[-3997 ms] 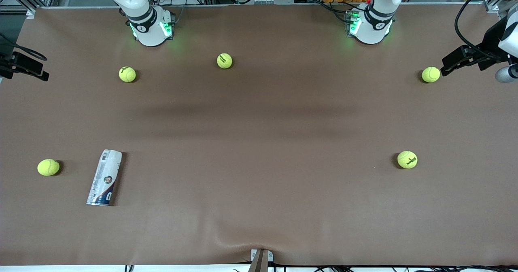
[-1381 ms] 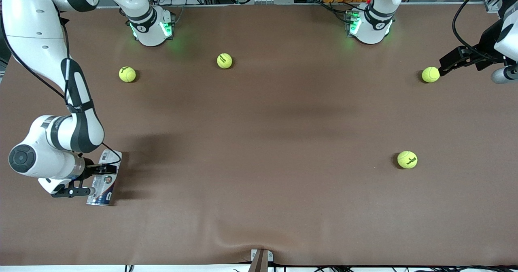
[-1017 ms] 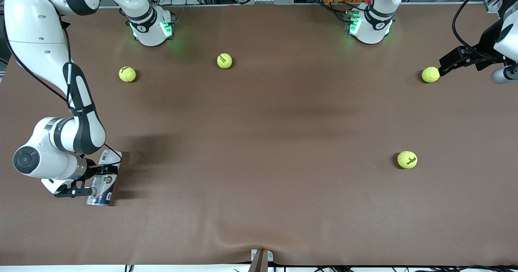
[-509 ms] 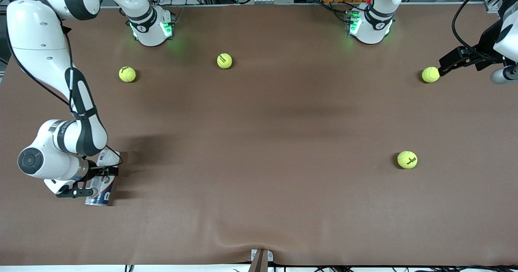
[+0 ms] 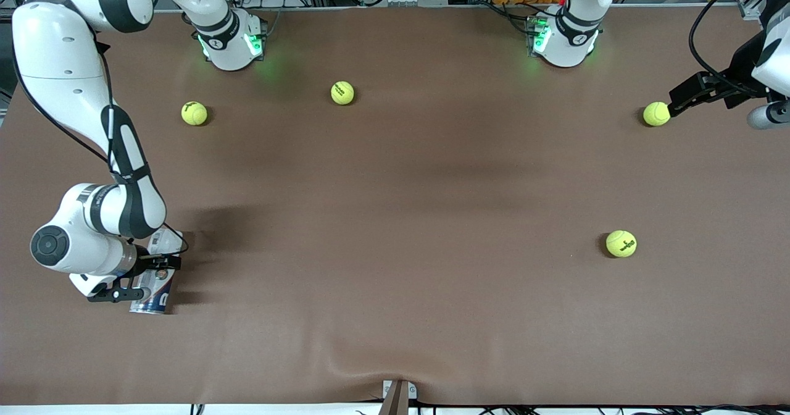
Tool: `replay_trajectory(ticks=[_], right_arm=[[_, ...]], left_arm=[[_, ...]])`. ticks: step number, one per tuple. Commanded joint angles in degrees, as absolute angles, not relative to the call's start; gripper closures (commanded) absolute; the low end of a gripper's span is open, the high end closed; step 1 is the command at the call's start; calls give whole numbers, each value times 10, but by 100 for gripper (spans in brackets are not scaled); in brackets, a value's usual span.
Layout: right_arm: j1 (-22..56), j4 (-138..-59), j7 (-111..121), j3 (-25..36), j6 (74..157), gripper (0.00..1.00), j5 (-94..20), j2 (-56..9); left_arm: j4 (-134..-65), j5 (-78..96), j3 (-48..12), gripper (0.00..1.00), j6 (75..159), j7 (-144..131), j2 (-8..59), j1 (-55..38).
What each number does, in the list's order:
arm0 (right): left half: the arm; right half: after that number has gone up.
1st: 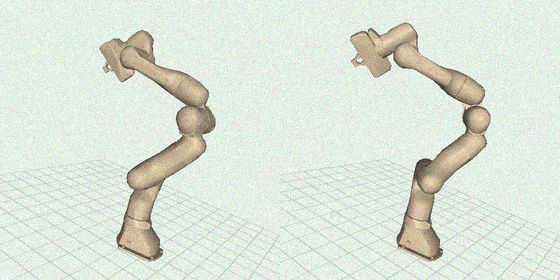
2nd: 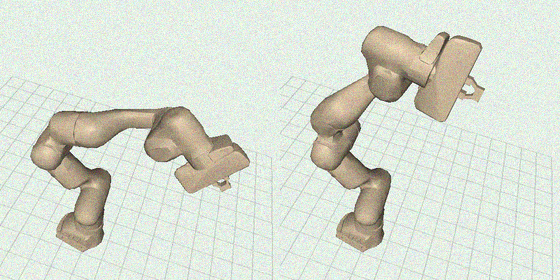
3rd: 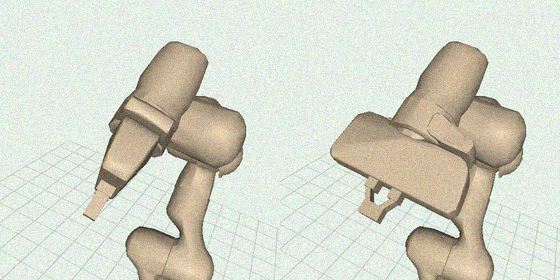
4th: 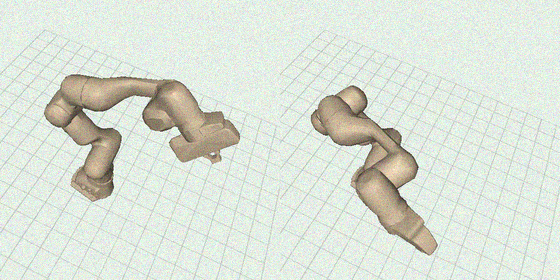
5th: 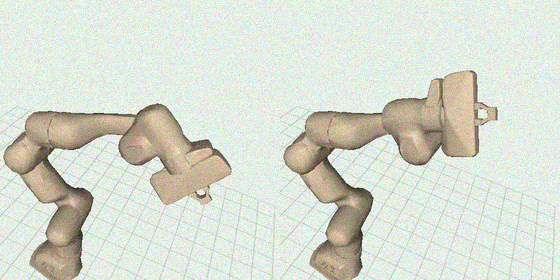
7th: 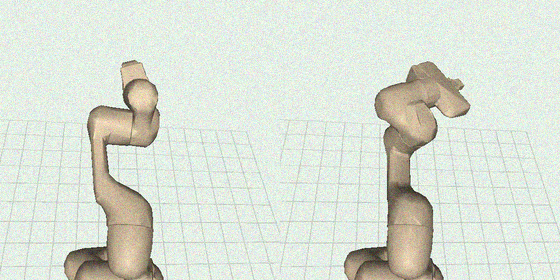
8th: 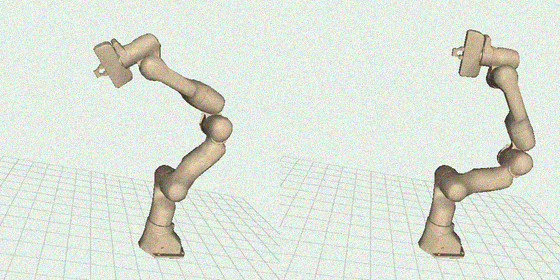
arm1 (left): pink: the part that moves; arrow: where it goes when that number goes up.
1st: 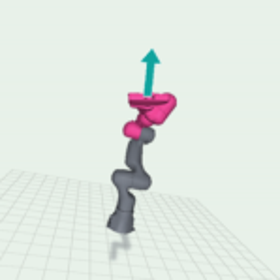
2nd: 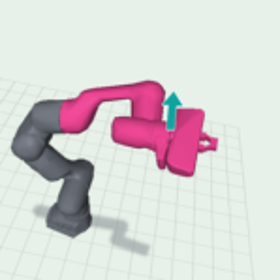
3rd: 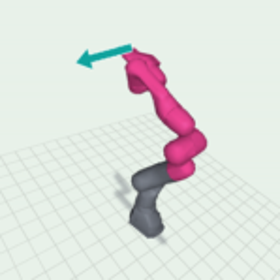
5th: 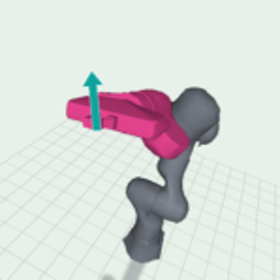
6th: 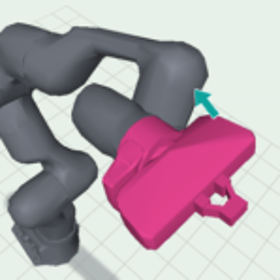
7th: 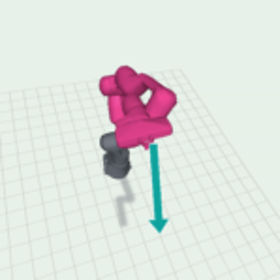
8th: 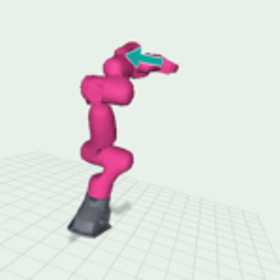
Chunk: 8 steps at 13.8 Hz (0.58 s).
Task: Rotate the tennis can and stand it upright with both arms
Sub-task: 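Close the right gripper around the can body and lift it, then carry the can with the right gripper to the table center and lower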
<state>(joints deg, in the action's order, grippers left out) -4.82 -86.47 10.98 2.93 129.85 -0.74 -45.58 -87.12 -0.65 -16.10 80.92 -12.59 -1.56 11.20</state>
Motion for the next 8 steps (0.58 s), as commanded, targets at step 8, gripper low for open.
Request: replay_trajectory(ticks=[8], right_arm=[[45,-853,195,1,1186,24,-5,-344]], left_arm=[[-867,-8,-164,0,805,-123,-18,119]])
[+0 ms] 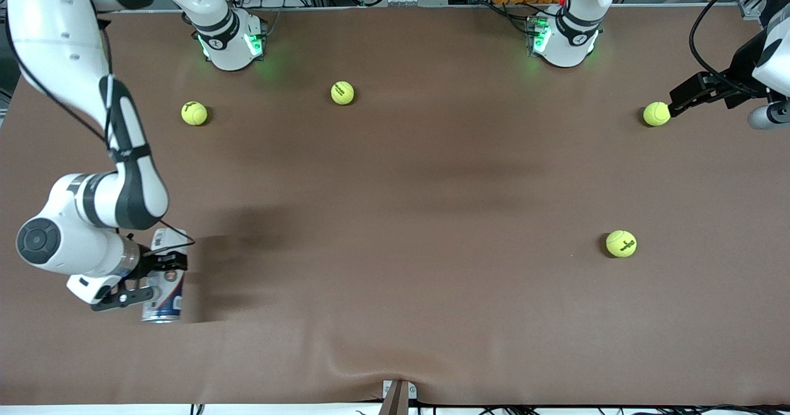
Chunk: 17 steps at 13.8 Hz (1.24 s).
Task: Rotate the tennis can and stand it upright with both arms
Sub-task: 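Carry the can with the right gripper to the table center and lower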
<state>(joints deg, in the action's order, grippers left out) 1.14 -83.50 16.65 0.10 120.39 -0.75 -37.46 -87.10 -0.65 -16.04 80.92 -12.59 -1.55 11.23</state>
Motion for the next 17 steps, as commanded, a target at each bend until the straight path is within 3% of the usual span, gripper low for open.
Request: replay_trajectory(ticks=[1,8,17], right_arm=[[62,-854,198,-1,1175,24,-6,-335],[212,-854,214,-35,1180,24,-5,-322],[312,-861,352,-34,1338,22,34,-369]], left_arm=[[-867,-8,-164,0,805,-122,-18,119],[-867,-7,-163,0,805,-123,-20,119],[-868,-7,-162,0,805,-123,-18,118]])
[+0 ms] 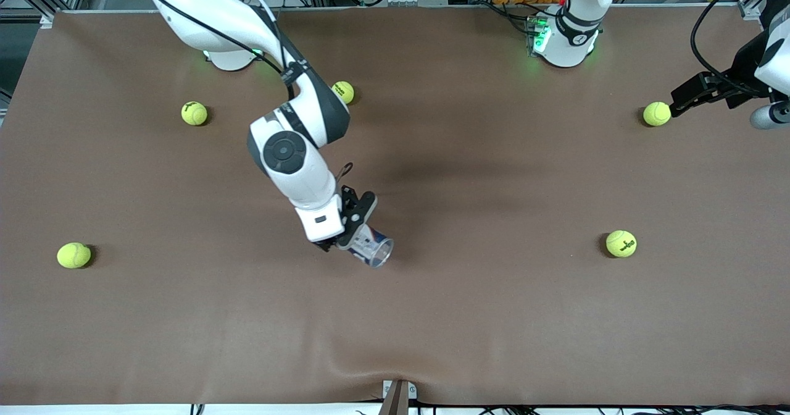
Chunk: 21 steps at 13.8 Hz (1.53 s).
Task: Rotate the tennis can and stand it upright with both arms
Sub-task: 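Carry the can with the right gripper to the table center and lower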
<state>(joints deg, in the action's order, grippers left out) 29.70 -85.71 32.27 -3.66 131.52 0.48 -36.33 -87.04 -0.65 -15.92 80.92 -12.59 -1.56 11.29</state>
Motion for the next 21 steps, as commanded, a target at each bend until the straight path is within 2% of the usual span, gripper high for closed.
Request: replay_trajectory(ticks=[1,3,6,11,15,17,18,19,21], right_arm=[[322,-873,362,-34,1349,22,44,-369],[337,-899,366,-34,1382,18,46,-370],[353,-939,428,-34,1446,17,47,-376],[383,-957,426,-31,1455,17,119,-377],[384,-974,419,-31,1474,18,125,-391],[386,-987,417,-30,1495,14,126,-391],[386,-992,417,-30,1505,5,127,-394],[385,-995,417,-30,1511,0,135,-395],[385,-996,417,-29,1510,0,153,-394]], left_arm=[[-868,-7,-163,0,805,-123,-18,118],[-868,-7,-163,0,806,-123,-18,118],[-870,-7,-162,0,807,-123,-17,118],[-871,-7,-163,0,807,-123,-14,118],[-871,-7,-163,0,807,-123,-13,117],[-872,-7,-163,0,807,-123,-13,117],[-874,-7,-163,0,807,-123,-13,117],[-874,-7,-163,0,807,-123,-13,117],[-875,-7,-163,0,807,-123,-13,117]])
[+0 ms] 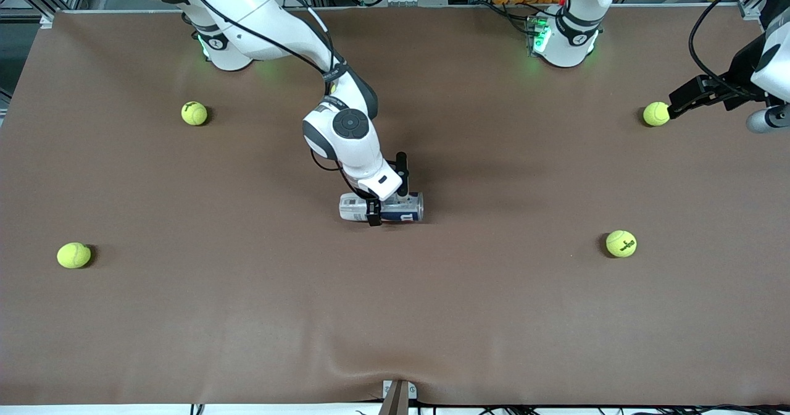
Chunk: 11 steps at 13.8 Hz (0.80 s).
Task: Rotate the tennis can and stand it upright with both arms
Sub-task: 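Carry the can with the right gripper to the table center and lower, then open the right gripper to release the can lying on its side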
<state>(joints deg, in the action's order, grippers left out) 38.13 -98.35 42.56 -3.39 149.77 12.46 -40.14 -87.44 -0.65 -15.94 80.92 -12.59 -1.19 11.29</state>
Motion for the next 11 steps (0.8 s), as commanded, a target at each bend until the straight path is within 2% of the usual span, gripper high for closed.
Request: replay_trajectory(ticks=[1,5,11], right_arm=[[387,-996,417,-29,1510,0,153,-393],[389,-995,404,-30,1496,0,152,-374],[415,-963,230,-33,1353,0,149,-326]], left_arm=[[-875,-7,-163,0,807,-123,-13,117],[-875,-7,-163,0,807,-123,-13,117],[-875,-6,-165,0,807,-123,-13,116]])
